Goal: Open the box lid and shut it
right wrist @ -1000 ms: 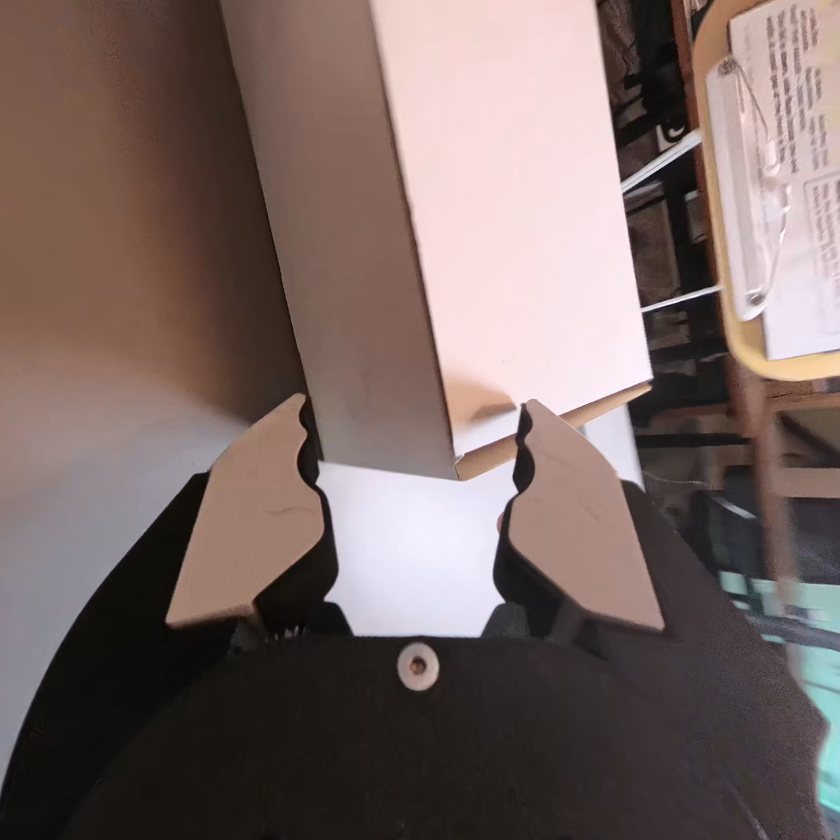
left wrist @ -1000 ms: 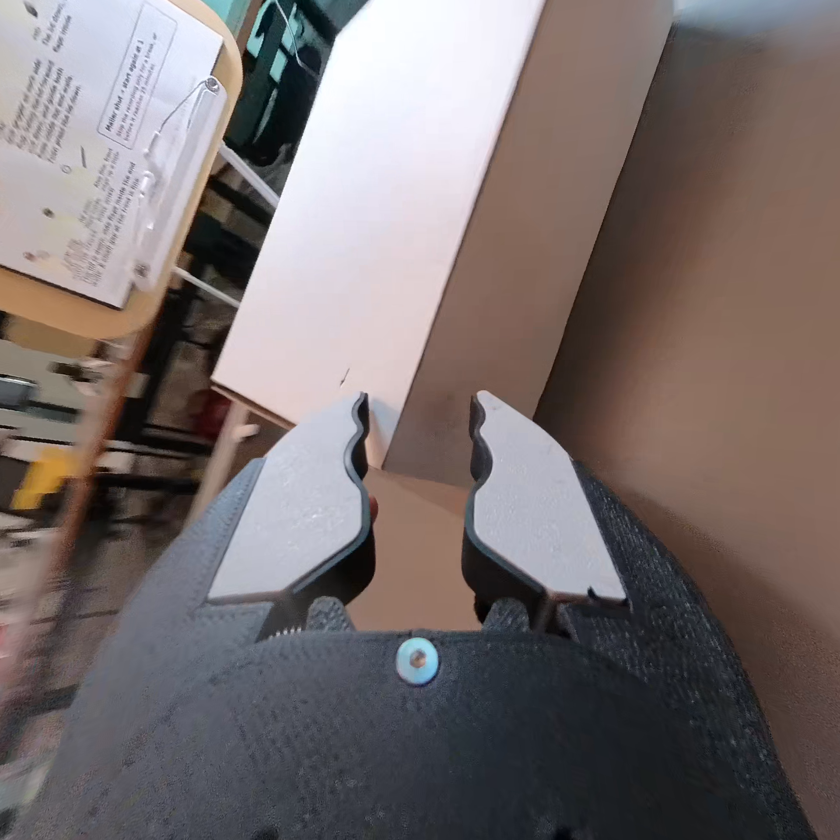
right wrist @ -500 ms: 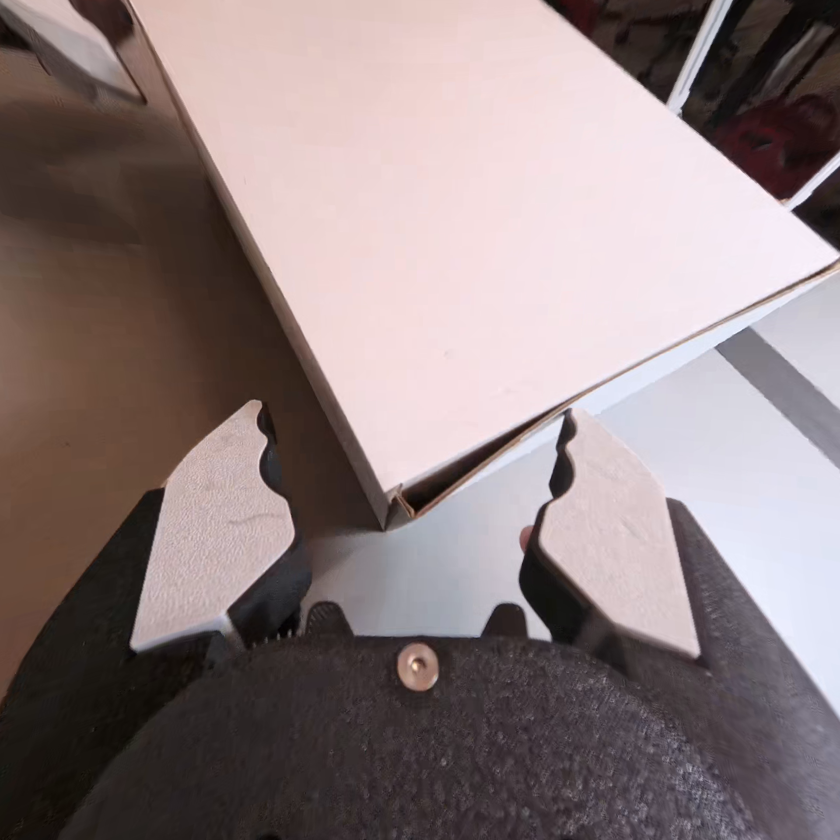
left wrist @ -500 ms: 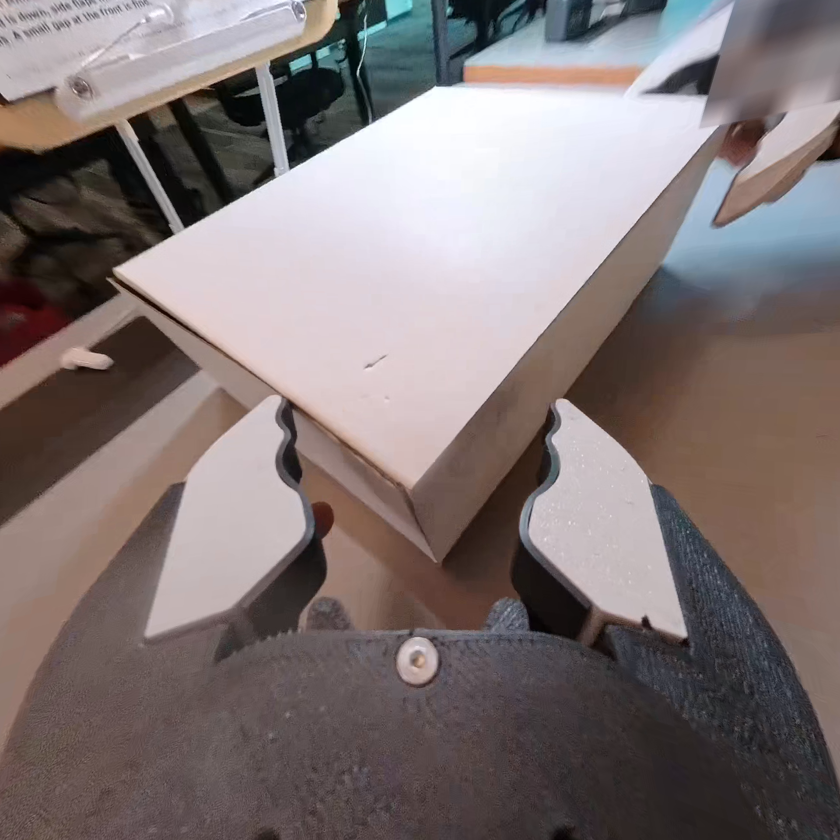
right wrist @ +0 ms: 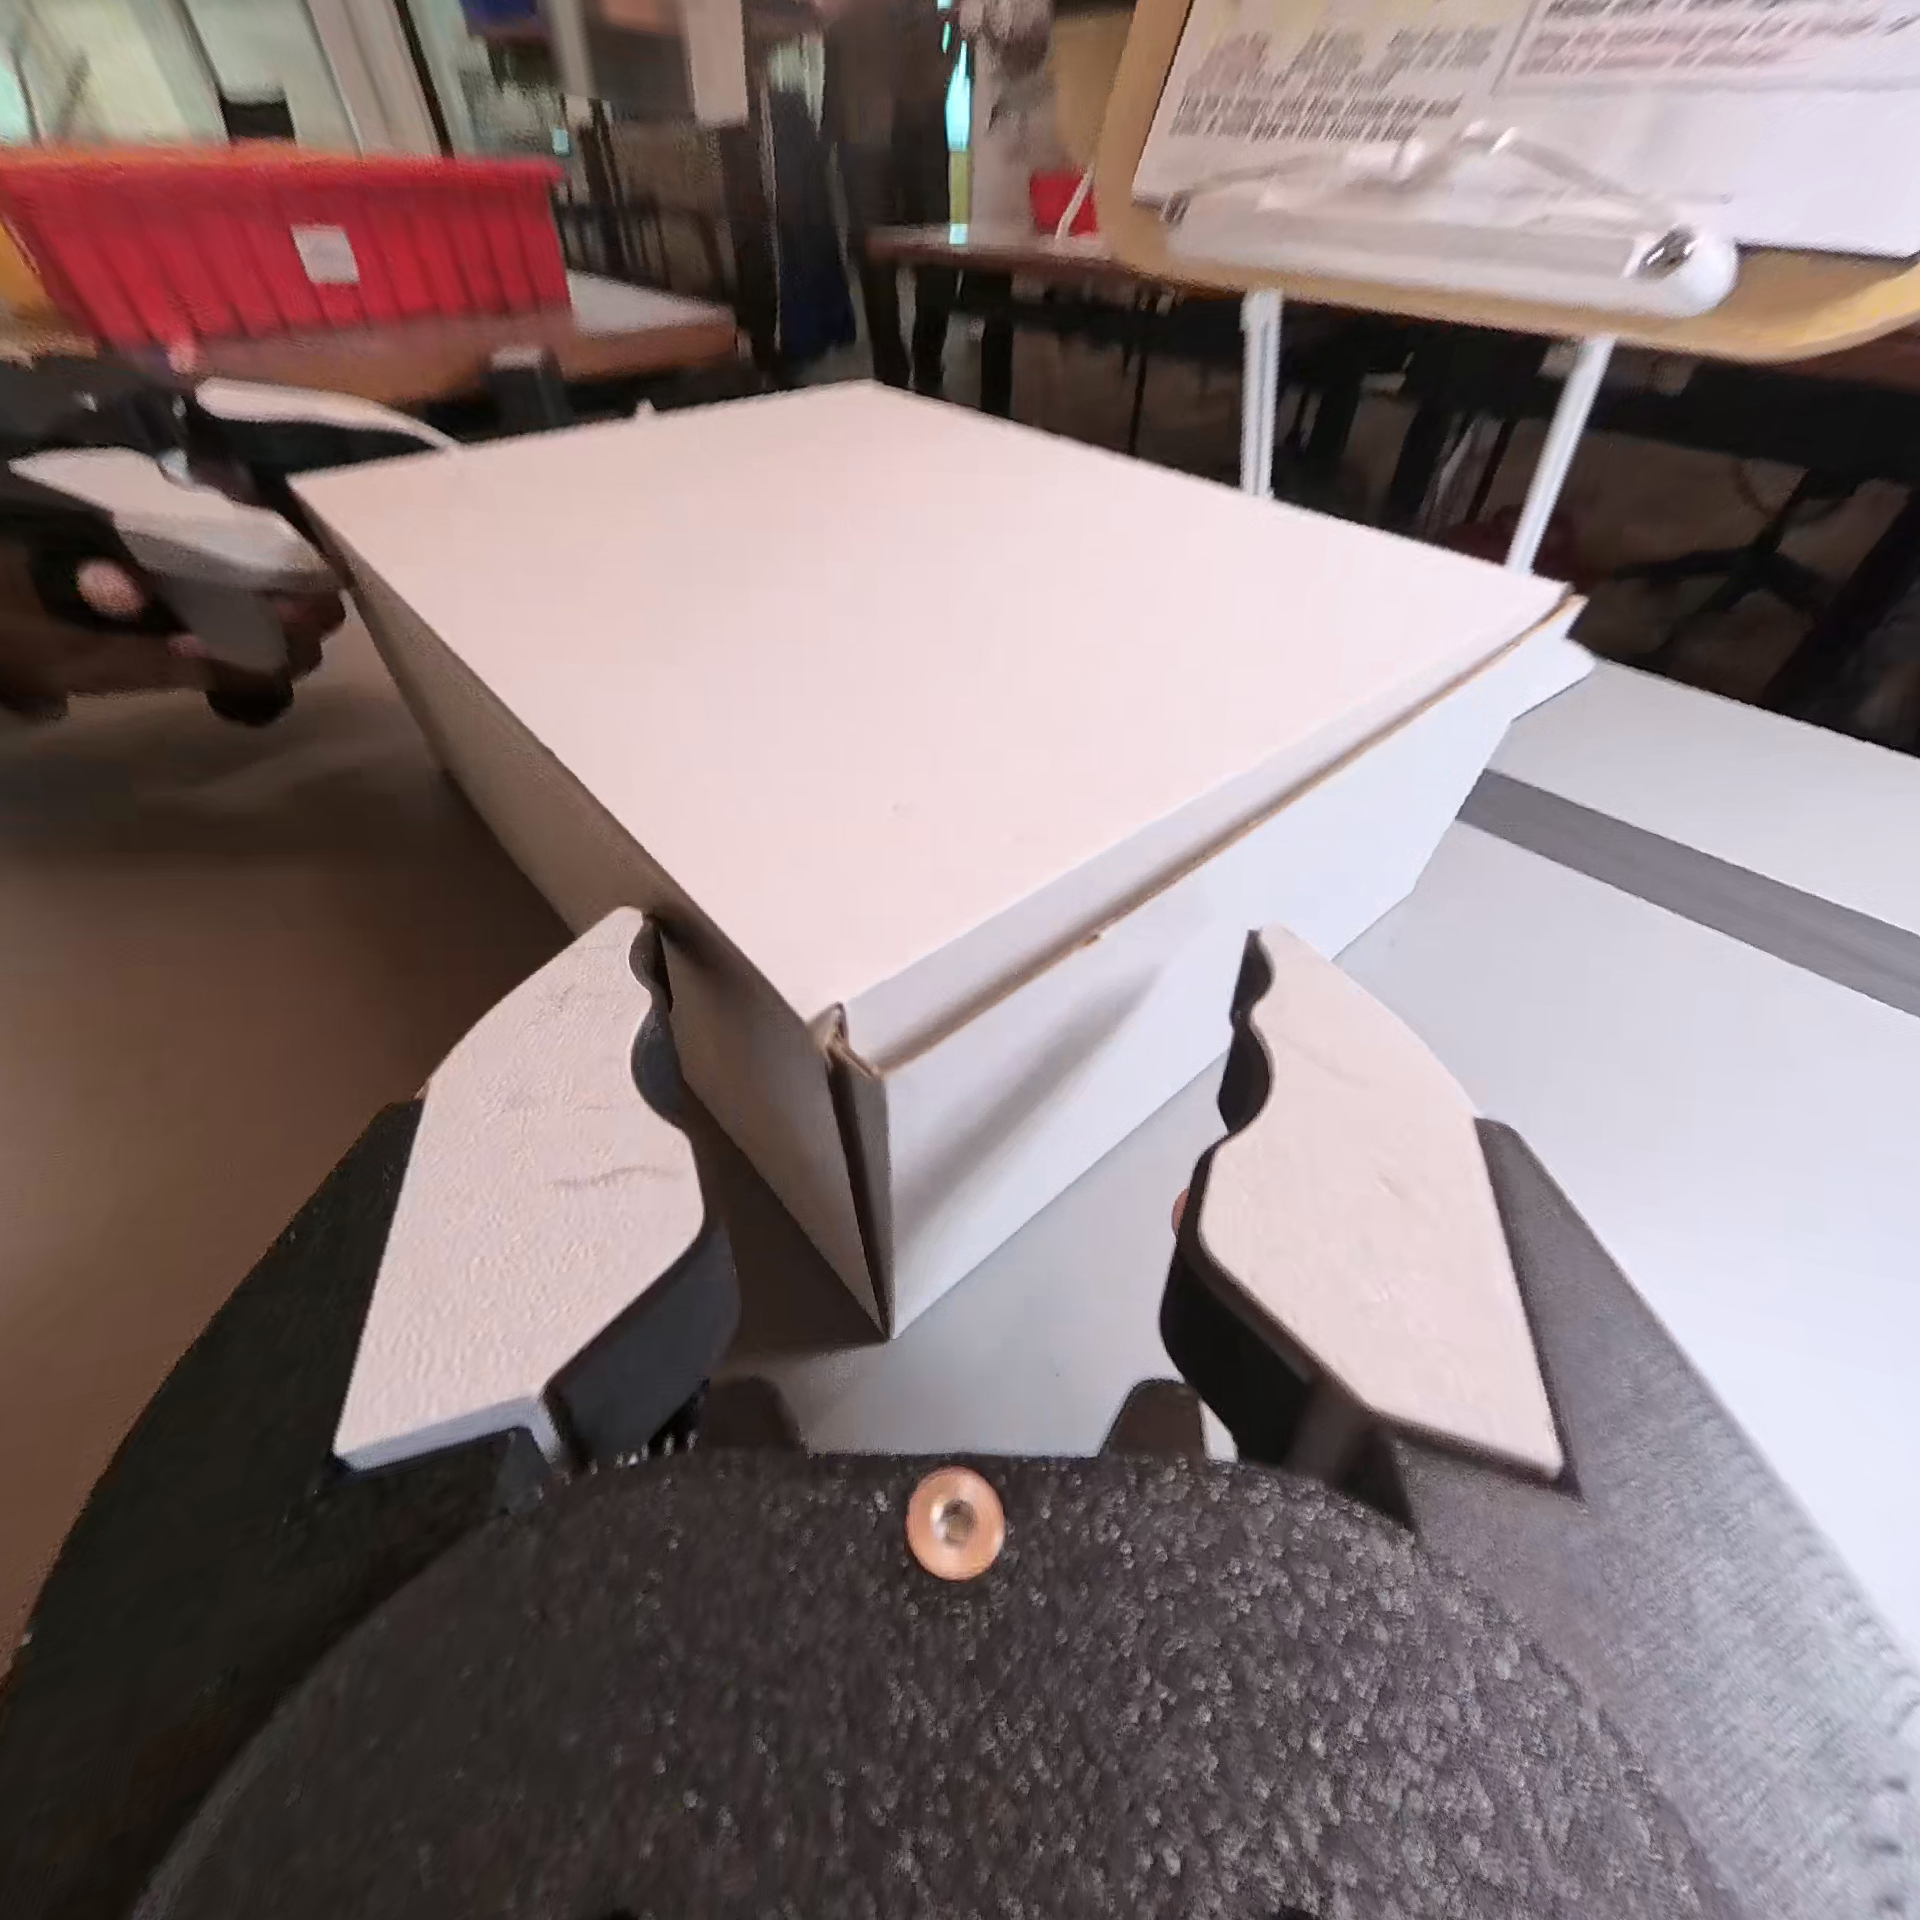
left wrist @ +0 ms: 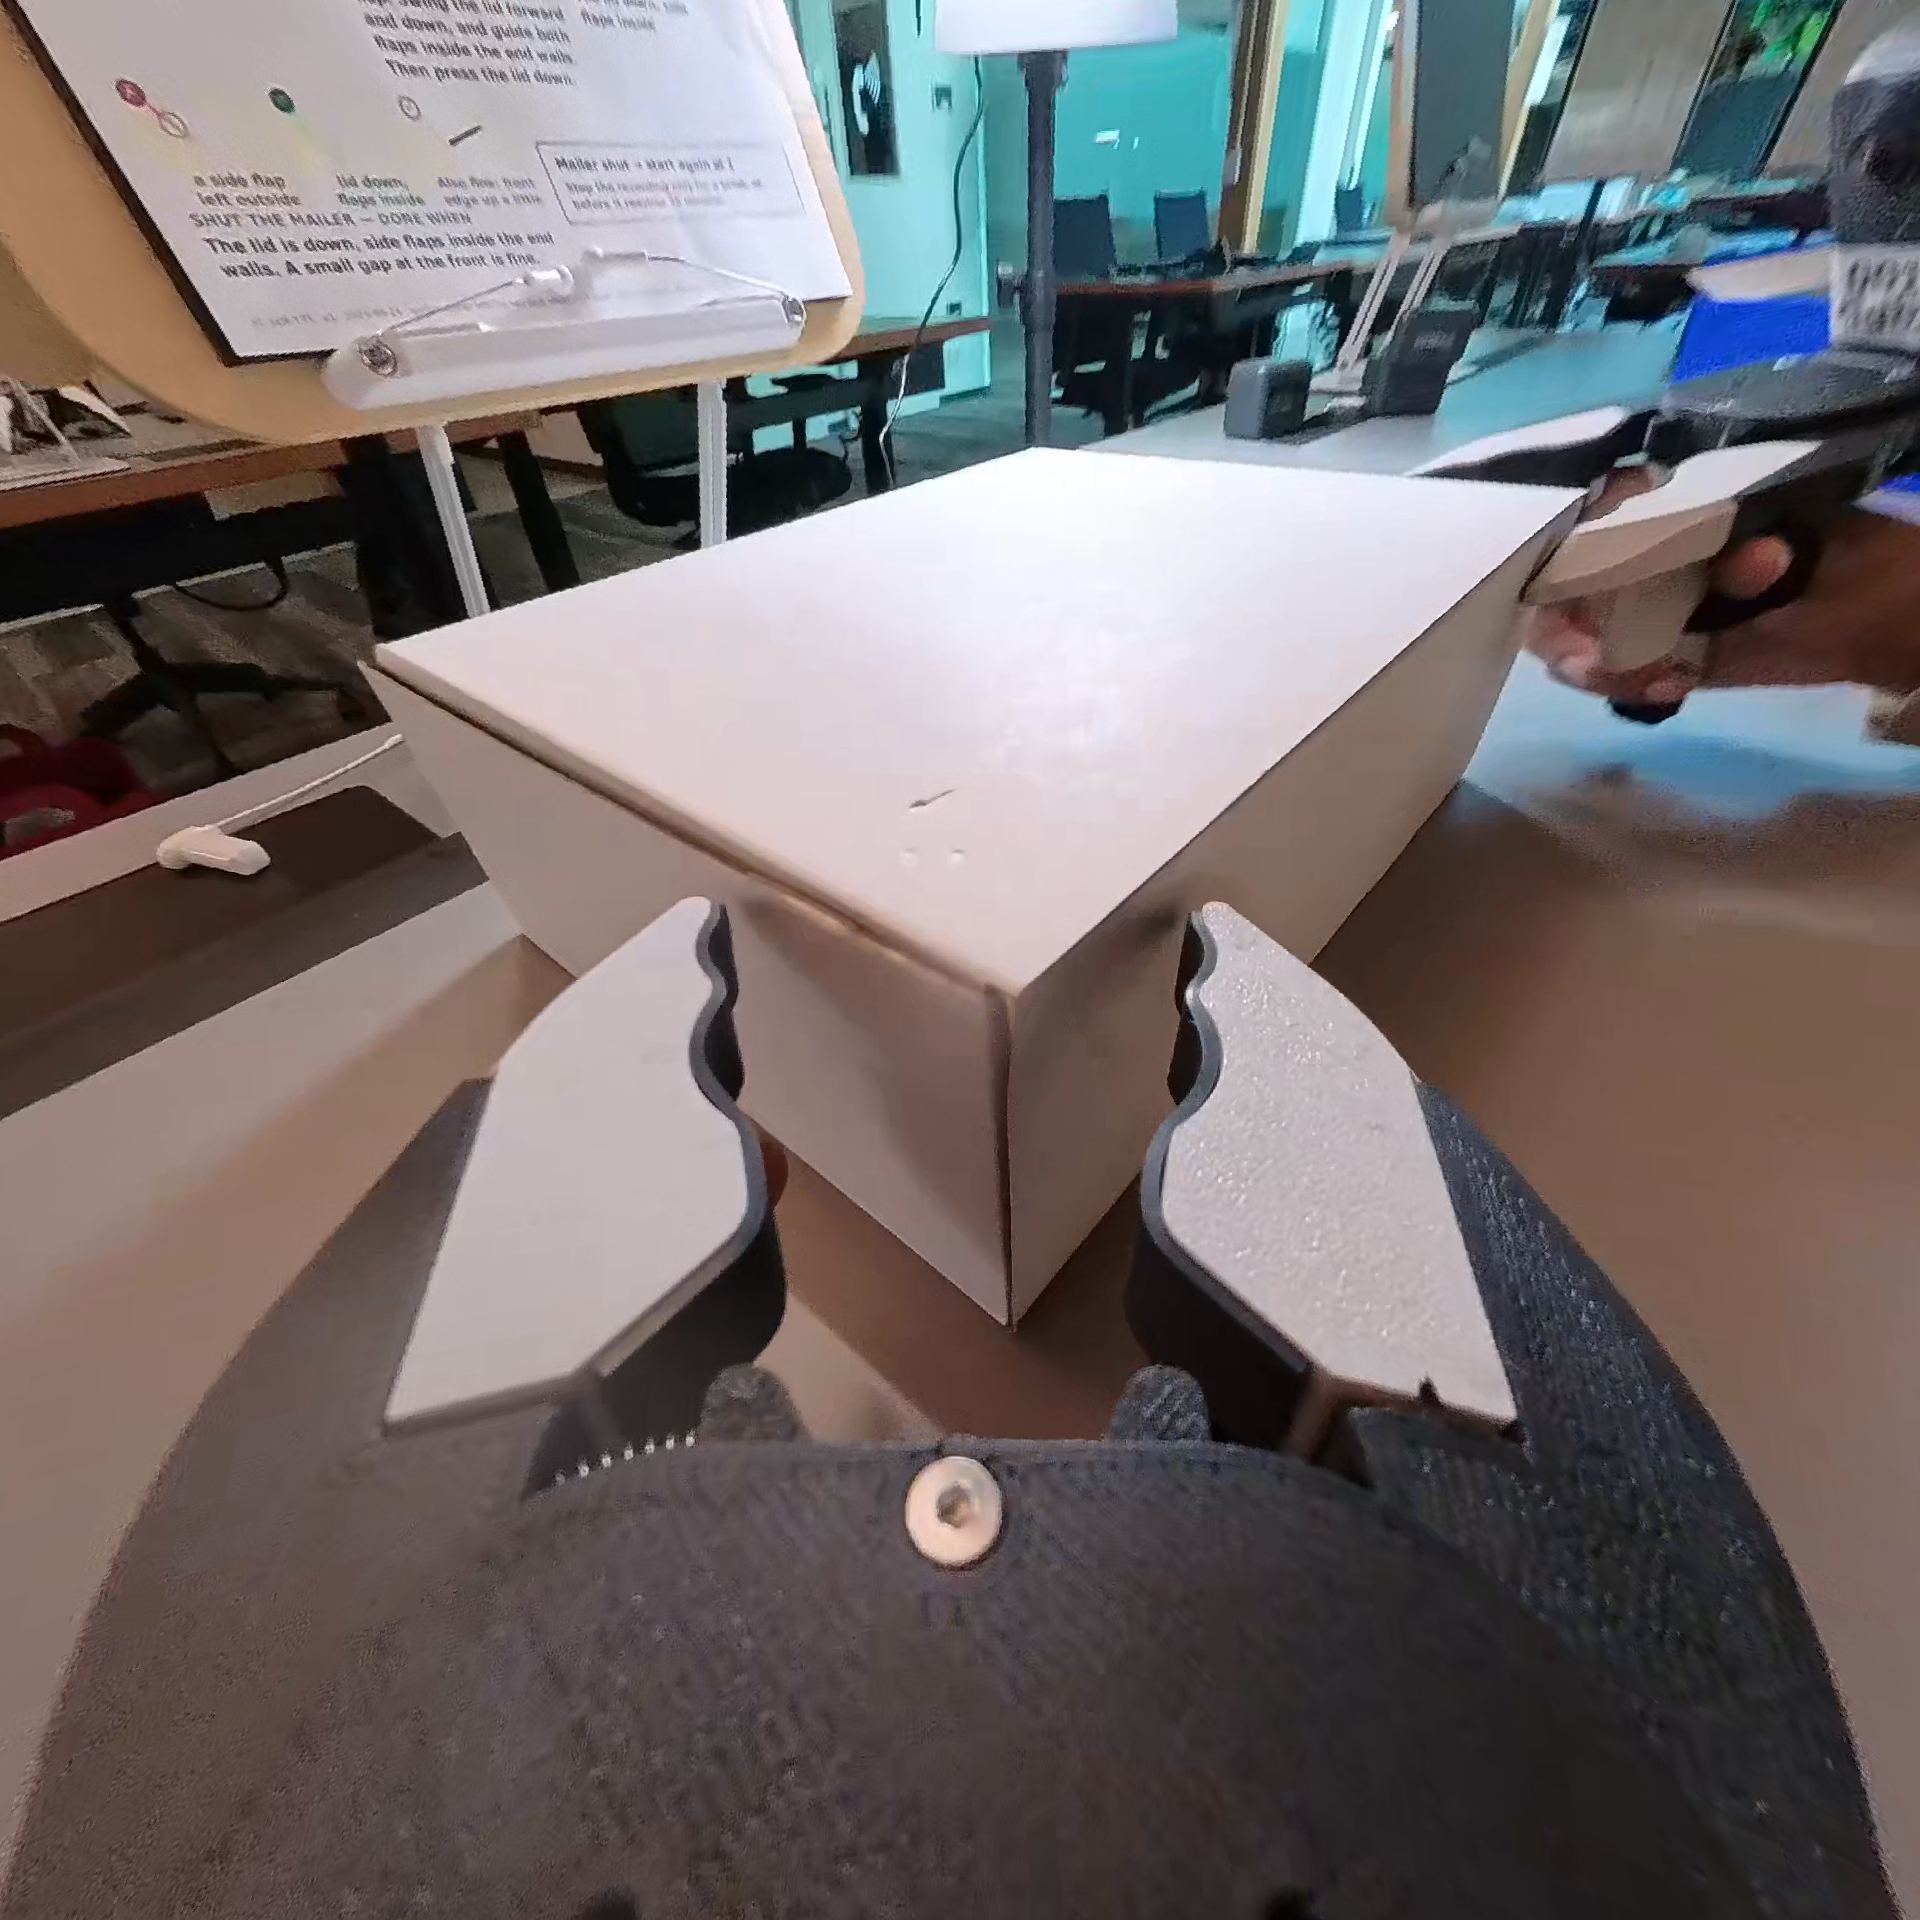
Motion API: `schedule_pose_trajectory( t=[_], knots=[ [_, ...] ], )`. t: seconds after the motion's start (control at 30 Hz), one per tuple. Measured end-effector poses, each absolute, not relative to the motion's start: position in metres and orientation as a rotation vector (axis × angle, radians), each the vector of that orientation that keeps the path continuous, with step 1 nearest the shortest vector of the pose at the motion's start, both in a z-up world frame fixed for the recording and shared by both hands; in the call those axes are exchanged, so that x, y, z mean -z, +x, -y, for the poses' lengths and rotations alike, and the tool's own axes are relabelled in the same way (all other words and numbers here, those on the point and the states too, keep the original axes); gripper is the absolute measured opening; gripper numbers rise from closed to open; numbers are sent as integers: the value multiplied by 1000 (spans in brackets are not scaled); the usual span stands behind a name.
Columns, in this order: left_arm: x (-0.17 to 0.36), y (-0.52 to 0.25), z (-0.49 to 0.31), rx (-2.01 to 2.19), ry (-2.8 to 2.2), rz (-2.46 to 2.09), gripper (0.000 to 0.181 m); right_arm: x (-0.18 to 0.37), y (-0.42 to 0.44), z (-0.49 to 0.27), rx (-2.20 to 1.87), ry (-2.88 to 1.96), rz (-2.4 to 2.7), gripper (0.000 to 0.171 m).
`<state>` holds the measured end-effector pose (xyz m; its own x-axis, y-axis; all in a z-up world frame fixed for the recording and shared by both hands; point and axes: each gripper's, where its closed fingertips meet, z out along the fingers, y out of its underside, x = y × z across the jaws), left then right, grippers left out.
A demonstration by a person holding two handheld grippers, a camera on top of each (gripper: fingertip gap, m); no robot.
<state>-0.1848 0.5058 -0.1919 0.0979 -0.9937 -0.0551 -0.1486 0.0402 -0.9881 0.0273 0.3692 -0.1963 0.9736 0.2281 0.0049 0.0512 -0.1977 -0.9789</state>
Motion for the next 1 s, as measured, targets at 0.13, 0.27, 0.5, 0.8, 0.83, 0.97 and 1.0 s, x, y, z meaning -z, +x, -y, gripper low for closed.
schedule_pose_trajectory(
  t=[0.13, 0.27, 0.5, 0.8, 0.83, 0.97, 1.0],
  knots=[
    [182, -202, -514, 1073, -1303, -1170, 81, 184, 38, -359, -140, -1655, 169, 102],
    [180, -210, -524, 1070, -1301, -1113, 79, 176, 44, -352, -148, -1614, 124, 97],
    [176, -208, -509, 1103, -1296, -1130, 75, 185, 28, -349, -81, -1667, 140, 95],
    [179, -212, -481, 1020, -1354, -1171, 66, 201, 10, -319, 19, -1779, 65, 91],
    [178, -213, -478, 1011, -1357, -1170, 65, 202, 7, -316, 35, -1786, 68, 88],
    [174, -220, -466, 992, -1389, -1147, 59, 201, -2, -302, 59, -1797, 61, 79],
    [173, -223, -465, 975, -1392, -1141, 58, 199, -1, -298, 66, -1788, 44, 77]
  ],
)
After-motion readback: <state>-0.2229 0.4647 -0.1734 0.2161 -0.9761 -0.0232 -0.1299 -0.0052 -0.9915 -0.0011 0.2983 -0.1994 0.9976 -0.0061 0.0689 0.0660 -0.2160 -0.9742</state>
